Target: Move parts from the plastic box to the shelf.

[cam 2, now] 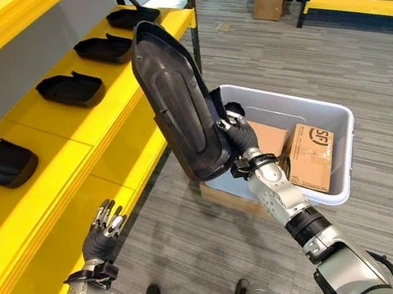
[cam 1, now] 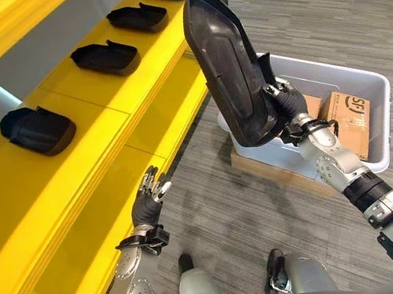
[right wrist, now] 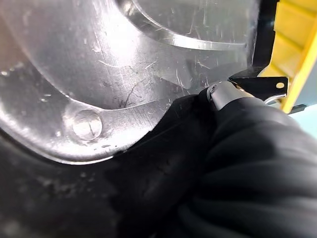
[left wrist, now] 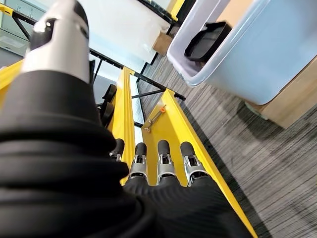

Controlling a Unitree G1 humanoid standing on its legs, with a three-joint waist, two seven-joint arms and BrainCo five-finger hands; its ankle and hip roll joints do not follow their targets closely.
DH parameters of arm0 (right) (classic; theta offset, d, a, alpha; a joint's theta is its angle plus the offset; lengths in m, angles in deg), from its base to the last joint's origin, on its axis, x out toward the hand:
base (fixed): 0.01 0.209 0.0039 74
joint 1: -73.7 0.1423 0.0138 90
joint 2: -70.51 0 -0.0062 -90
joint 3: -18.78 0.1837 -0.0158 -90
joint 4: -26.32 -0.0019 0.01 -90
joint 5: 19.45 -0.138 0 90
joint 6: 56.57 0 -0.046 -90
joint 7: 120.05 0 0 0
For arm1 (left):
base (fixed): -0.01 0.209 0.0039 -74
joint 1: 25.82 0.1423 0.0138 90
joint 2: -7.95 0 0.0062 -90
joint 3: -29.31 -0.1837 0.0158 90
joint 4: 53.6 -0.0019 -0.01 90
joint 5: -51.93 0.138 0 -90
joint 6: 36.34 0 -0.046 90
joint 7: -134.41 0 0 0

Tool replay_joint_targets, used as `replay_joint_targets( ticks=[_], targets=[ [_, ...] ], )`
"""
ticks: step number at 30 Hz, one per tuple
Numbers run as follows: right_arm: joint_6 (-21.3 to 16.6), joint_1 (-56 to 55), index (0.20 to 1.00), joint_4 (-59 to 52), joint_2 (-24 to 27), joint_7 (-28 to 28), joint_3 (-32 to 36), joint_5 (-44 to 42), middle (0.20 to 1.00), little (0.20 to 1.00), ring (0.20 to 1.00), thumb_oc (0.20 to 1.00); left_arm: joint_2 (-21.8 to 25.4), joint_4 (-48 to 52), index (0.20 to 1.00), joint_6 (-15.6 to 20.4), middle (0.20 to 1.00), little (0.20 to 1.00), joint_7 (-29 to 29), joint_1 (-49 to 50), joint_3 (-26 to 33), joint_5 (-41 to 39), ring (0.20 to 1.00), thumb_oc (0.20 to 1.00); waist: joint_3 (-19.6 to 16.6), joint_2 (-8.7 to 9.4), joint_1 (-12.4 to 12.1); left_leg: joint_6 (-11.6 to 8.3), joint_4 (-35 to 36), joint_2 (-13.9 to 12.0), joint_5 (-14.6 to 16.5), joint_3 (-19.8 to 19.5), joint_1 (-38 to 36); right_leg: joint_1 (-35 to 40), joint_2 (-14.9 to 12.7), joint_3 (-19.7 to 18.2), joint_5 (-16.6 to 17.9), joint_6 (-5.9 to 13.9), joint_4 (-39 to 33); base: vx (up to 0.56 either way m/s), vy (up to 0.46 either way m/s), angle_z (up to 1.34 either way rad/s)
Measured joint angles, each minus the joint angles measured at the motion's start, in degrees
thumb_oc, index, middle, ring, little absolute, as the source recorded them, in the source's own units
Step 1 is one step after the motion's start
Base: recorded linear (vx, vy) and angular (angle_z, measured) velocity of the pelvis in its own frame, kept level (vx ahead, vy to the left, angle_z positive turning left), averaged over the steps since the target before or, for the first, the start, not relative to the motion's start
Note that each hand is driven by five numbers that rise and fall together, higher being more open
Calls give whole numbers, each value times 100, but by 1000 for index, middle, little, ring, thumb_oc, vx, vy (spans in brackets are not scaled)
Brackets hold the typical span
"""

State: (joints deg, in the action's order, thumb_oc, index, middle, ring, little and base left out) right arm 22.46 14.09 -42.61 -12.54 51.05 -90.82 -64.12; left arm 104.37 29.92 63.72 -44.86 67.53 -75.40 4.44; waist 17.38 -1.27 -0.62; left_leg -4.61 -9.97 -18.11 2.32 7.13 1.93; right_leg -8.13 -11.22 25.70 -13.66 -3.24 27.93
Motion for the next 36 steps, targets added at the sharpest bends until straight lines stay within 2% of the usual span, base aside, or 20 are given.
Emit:
replay_joint_targets(
  ticks=[2,3,5,8,17,20,21,24,25,26,27,28,29,30,31,32,33,34,35,36],
  targets=[
    [-1,-67,200,-13,-20,-22,85,-18,200,200,200,200,-81,20,1000,-4,1000,1000,-42,-25,-3,1,1000,1000,-33,-128,-5,4,143,24,6,55,-130,-56,-17,20,-14,53,120,71,204,20],
    [-22,-243,200,-43,-73,-29,140,-27,200,200,200,200,-74,-51,1000,-22,1000,1000,-49,-104,13,4,1000,1000,-31,-77,-67,-294,59,140,-22,110,-55,-127,-215,-21,-34,191,221,59,193,9],
    [-19,-498,200,-152,-80,-39,153,-72,200,200,200,200,-65,-57,1000,-57,1000,1000,-45,-105,25,11,1000,1000,-43,-80,-35,-310,-27,377,-13,14,55,-136,-462,-34,93,290,216,60,143,27],
    [-11,-735,200,-201,-250,-40,164,-66,200,200,200,200,-46,-62,1000,-67,1000,1000,-51,-63,164,113,1000,1000,-74,-95,-141,-279,-141,555,-1,-47,225,-130,-595,-52,256,497,12,97,159,20],
    [-5,-786,200,-221,-484,-39,130,-7,200,200,200,200,-48,-57,1000,-59,1000,1000,-39,57,369,200,1000,1000,-135,-39,-562,-165,-554,763,107,-338,803,-222,-743,123,501,584,-176,48,86,19],
    [-8,-778,200,-221,-562,-65,137,-10,200,200,200,200,-72,-59,1000,-48,1000,1000,-35,36,386,204,1000,1000,-139,-38,-625,-138,-771,875,171,-469,1047,-223,-822,273,509,612,-181,107,175,28],
    [-8,-774,200,-219,-578,-87,147,-9,200,200,200,200,-72,-60,1000,-32,1000,1000,-23,57,421,204,1000,1000,-141,-26,-665,-94,-816,866,227,-495,1064,-205,-869,307,517,630,-166,105,158,17],
    [-7,-784,200,-236,-676,-94,140,-9,200,200,200,200,-88,-62,1000,-14,1000,1000,-16,142,497,224,1000,1000,-180,35,-685,37,-923,1096,313,-593,1077,-82,-1099,380,539,765,-146,203,388,52],
    [-10,-870,200,-328,-869,-92,125,-15,200,200,200,200,-211,-240,1000,7,1000,1000,31,182,604,375,1000,1000,-193,58,-593,384,-1038,1607,439,-840,1057,42,-1564,202,944,861,303,247,508,93],
    [-5,-850,200,-353,-854,-78,88,-19,200,200,200,200,-188,-299,1000,69,1000,1000,39,156,632,420,1000,1000,-217,105,-614,453,-1092,1794,474,-827,1024,-140,-1578,-298,1160,625,416,193,303,82],
    [-7,-789,200,-380,-898,-28,44,-9,200,200,200,200,-165,-465,1000,96,1000,1000,96,194,711,441,1000,1000,-258,61,-635,488,-1041,1807,501,-886,1048,-442,-1500,-1004,1305,534,579,101,57,13],
    [-12,-813,200,-402,-913,-8,7,-17,200,200,200,200,-126,-516,1000,96,1000,1000,142,213,748,439,1000,1000,-298,81,-596,554,-969,1843,470,-940,1054,-523,-1347,-1298,1282,627,457,146,6,11],
    [1,-805,200,-406,-923,-6,-47,-18,200,200,200,200,-38,-515,1000,116,1000,1000,210,218,832,436,1000,1000,-297,75,-622,619,-833,1798,334,-957,1049,-530,-1074,-1569,1110,753,205,93,-10,26],
    [0,-826,200,-403,-923,-24,-41,-32,200,200,200,200,55,-477,1000,141,1000,1000,216,197,836,438,1000,1000,-303,118,-604,650,-721,1827,256,-976,1043,-551,-948,-1527,1102,758,32,186,-71,15],
    [-1,-808,200,-409,-903,9,-32,-78,200,200,200,200,47,-490,1000,158,1000,1000,235,153,882,437,1000,1000,-262,113,-555,718,-564,1848,190,-1149,999,-699,-492,-1927,823,864,-205,135,-113,33],
    [-1,-839,200,-434,-877,19,24,-90,200,200,200,200,27,-494,1000,156,1000,1000,236,60,890,441,1000,1000,-229,50,-428,694,-307,1832,21,-1310,881,-671,-134,-2091,788,856,-688,176,-167,35],
    [0,-861,200,-435,-852,22,47,-108,200,200,200,200,-17,-492,1000,159,1000,1000,232,4,857,443,1000,1000,-225,43,-326,671,-171,1829,-55,-1398,816,-635,42,-2246,816,902,-1014,166,-244,96],
    [-1,-889,200,-433,-829,7,175,-129,200,200,200,200,-162,-486,1000,169,1000,1000,212,-179,744,457,1000,1000,-200,120,-140,612,195,1941,-207,-1574,566,-573,196,-2503,1092,1066,-1769,170,-299,85],
    [0,-901,200,-432,-852,2,160,-133,200,200,200,200,-207,-486,1000,175,1000,1000,208,-217,728,553,1000,1000,-205,234,-163,560,256,2029,-170,-1648,482,-623,150,-2640,1320,1055,-1918,199,-354,82],
    [0,-914,200,-432,-865,4,150,-134,200,200,200,200,-226,-486,1000,180,1000,1000,209,-210,733,574,1000,1000,-213,257,-156,535,249,2034,-153,-1696,481,-644,132,-2671,1396,1069,-1973,165,-267,55]
  ],
)
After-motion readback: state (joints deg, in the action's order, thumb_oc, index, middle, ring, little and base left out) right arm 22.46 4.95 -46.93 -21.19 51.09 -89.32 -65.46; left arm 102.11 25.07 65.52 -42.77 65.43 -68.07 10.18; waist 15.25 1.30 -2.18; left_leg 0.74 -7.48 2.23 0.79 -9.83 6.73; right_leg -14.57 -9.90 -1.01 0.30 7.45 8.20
